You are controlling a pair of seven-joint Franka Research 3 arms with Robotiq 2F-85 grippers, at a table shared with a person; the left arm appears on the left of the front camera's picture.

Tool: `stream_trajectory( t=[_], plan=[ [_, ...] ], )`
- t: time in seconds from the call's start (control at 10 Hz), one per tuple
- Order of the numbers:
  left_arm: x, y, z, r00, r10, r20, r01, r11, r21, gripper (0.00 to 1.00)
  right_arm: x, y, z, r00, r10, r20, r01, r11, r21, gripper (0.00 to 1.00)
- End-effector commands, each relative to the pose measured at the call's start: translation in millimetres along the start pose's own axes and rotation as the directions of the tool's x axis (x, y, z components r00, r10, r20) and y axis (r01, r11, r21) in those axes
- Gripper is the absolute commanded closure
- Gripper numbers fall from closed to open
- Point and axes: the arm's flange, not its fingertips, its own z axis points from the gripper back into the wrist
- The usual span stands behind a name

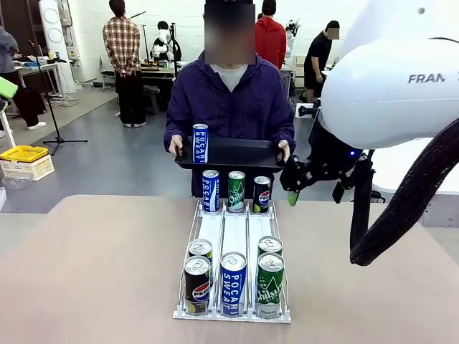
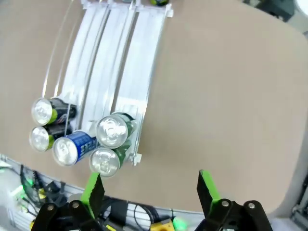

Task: Retrieve and hand over the desired beverage to the person.
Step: Pick up another can of the same type that the person held from the Automatic Can Dispenser.

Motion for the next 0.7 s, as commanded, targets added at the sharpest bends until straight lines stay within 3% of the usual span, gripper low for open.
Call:
stream_trajectory(
  t=[0.0, 0.1, 0.6],
  plan=[
    [0, 0, 1, 1.0, -0.005, 0.009, 0.005, 1.0, -0.019, 0.0, 7, -19, 5, 0.999, -0.053, 0.001, 0.053, 0.999, 0.004, 0.0],
    [0, 0, 1, 1.0, -0.005, 0.009, 0.005, 1.0, -0.019, 0.0, 0, 0, 0, 1.0, 0.0, 0.0, 0.0, 1.0, 0.0, 0.0],
    [0, 0, 1, 1.0, -0.005, 0.009, 0.005, 1.0, -0.019, 0.0, 0, 0, 0, 1.0, 0.0, 0.0, 0.0, 1.0, 0.0, 0.0]
  ],
)
